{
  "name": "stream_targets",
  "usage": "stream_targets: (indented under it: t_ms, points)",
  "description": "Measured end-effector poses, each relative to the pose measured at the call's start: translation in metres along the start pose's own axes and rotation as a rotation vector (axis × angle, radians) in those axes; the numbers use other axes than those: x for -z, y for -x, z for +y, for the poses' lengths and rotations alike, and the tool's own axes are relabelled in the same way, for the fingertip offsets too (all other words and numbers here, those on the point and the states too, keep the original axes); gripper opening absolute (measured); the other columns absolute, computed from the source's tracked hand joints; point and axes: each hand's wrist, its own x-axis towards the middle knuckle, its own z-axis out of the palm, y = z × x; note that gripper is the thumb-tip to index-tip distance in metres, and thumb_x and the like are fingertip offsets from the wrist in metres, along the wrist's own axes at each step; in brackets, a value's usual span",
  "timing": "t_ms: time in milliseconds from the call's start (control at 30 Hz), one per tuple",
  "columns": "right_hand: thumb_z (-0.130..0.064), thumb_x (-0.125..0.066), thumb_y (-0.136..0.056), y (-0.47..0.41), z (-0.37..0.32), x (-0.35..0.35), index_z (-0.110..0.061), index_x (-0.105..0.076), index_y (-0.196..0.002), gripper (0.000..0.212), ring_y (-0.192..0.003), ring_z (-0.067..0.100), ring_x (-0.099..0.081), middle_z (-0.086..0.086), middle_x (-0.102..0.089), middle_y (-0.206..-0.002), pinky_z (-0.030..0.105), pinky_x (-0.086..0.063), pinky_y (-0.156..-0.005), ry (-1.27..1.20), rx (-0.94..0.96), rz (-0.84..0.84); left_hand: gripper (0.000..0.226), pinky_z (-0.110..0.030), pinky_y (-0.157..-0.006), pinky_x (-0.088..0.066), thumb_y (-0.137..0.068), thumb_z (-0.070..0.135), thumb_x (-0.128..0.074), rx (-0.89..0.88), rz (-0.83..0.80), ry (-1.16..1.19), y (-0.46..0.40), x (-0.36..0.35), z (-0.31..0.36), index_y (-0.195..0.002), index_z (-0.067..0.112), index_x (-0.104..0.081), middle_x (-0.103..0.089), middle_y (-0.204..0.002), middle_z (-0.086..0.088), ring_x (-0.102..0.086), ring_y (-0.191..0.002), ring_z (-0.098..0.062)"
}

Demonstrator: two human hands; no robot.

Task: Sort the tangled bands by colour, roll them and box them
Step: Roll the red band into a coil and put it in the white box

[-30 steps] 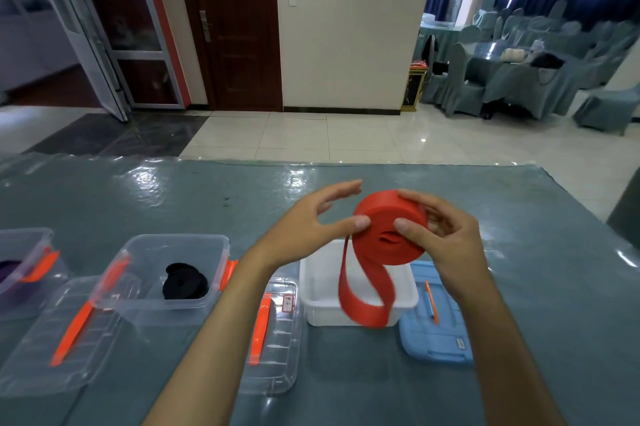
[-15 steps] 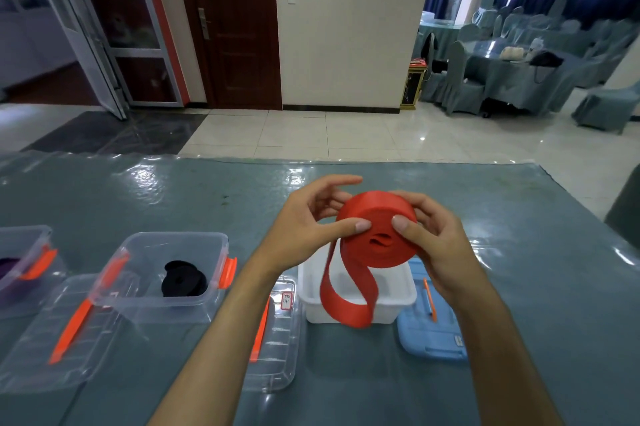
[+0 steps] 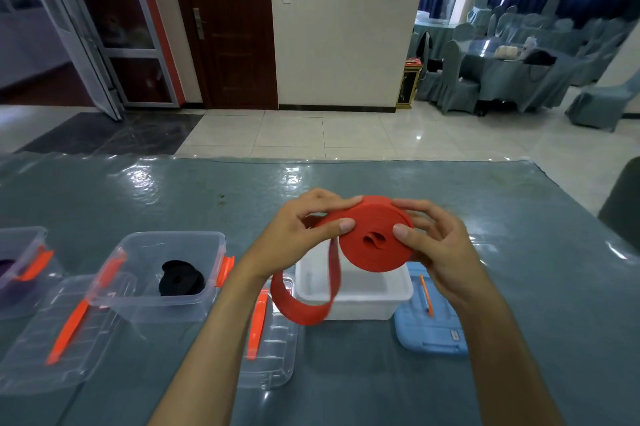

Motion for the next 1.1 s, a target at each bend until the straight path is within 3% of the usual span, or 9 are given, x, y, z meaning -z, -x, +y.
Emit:
stream_targets:
  t_ms: [133, 233, 400, 567, 700, 767, 900, 1000, 1100]
  points:
    - [-0.032, -0.094, -0.066, 0.004, -0.002, -0.005, -0.019, -0.061, -0.096, 0.046, -0.087, 0.040, -0.079, 0.014, -0.077, -0.111, 0.042, -0.066, -0.070, 0.107, -0.017, -0.017, 0.035, -0.039, -0.098, -0.059, -0.084, 0.017, -0.088, -0.025, 0.056, -0.055, 0.003, 0.002, 0.004, -0.118, 0.015, -0.079, -0.077, -0.110, -0.002, -0.073, -0.106, -0.023]
    - [-0.034, -0.094, -0.067, 0.004, -0.009, -0.009, -0.024, -0.067, -0.102, 0.045, -0.083, 0.034, -0.080, 0.008, -0.079, -0.107, 0.035, -0.065, -0.066, 0.156, 0.068, 0.039, 0.029, -0.036, -0.094, -0.060, -0.079, 0.020, -0.089, 0.018, 0.142, 0.062, 0.005, -0.004, 0.000, -0.107, 0.016, -0.081, -0.080, -0.106, -0.003, -0.076, -0.103, -0.022]
    - [-0.036, -0.095, -0.068, 0.004, -0.002, -0.013, -0.031, -0.073, -0.103, 0.042, -0.096, 0.028, -0.079, 0.008, -0.079, -0.107, 0.033, -0.064, -0.073, 0.084, 0.133, 0.132, 0.048, -0.036, -0.101, -0.058, -0.084, 0.016, -0.084, 0.034, 0.055, 0.145, 0.009, -0.002, -0.002, -0.131, 0.022, -0.074, -0.074, -0.122, -0.016, -0.072, -0.114, -0.030]
    - [-0.051, -0.099, -0.064, 0.005, 0.002, -0.009, -0.027, -0.060, -0.099, 0.058, -0.087, 0.037, -0.078, 0.019, -0.078, -0.099, 0.035, -0.063, -0.071, -0.019, -0.011, 0.004, 0.042, -0.020, -0.084, -0.058, -0.072, 0.011, -0.094, -0.022, 0.209, 0.139, 0.010, -0.003, 0.001, -0.109, 0.023, -0.078, -0.080, -0.102, -0.002, -0.076, -0.094, -0.013]
    - [-0.048, -0.094, -0.072, 0.005, -0.002, -0.005, -0.034, -0.066, -0.132, 0.068, -0.101, 0.035, -0.078, 0.012, -0.076, -0.119, 0.037, -0.064, -0.076, 0.037, 0.009, -0.028, 0.039, -0.025, -0.085, -0.059, -0.070, 0.014, -0.096, -0.024, 0.186, 0.141, 0.013, -0.009, -0.001, -0.104, 0.022, -0.077, -0.079, -0.101, -0.004, -0.075, -0.093, -0.018]
    - [-0.047, -0.093, -0.074, 0.007, -0.003, -0.004, -0.030, -0.068, -0.130, 0.064, -0.105, 0.033, -0.076, 0.009, -0.074, -0.121, 0.038, -0.064, -0.078, 0.033, -0.015, -0.064, 0.041, -0.026, -0.087, -0.059, -0.069, 0.023, -0.097, -0.028, 0.209, 0.153, 0.013, -0.010, -0.001, -0.103, 0.023, -0.076, -0.079, -0.102, -0.005, -0.075, -0.096, -0.020]
    - [-0.036, -0.097, -0.070, 0.006, -0.003, -0.008, -0.024, -0.057, -0.104, 0.054, -0.087, 0.034, -0.078, 0.015, -0.077, -0.107, 0.039, -0.064, -0.070, 0.082, -0.067, -0.123, 0.035, -0.029, -0.088, -0.060, -0.069, 0.030, -0.096, -0.029, 0.210, 0.126, 0.010, -0.015, 0.000, -0.096, 0.025, -0.076, -0.079, -0.102, -0.003, -0.075, -0.100, -0.019]
    - [-0.031, -0.093, -0.074, 0.007, 0.002, -0.010, -0.032, -0.065, -0.120, 0.054, -0.089, 0.033, -0.079, 0.013, -0.080, -0.108, 0.039, -0.065, -0.071, 0.129, -0.012, -0.060, 0.027, -0.043, -0.097, -0.061, -0.077, 0.022, -0.094, 0.009, 0.165, 0.168, 0.010, -0.019, -0.004, -0.099, 0.019, -0.080, -0.079, -0.112, -0.006, -0.075, -0.108, -0.023]
    - [-0.033, -0.091, -0.075, 0.010, 0.007, -0.009, -0.032, -0.072, -0.126, 0.055, -0.098, 0.033, -0.079, 0.010, -0.080, -0.111, 0.041, -0.066, -0.077, 0.092, 0.045, 0.025, 0.041, -0.047, -0.106, -0.056, -0.086, 0.021, -0.083, 0.093, 0.067, 0.142, 0.016, -0.013, -0.009, -0.125, 0.013, -0.077, -0.076, -0.122, -0.008, -0.072, -0.117, -0.026]
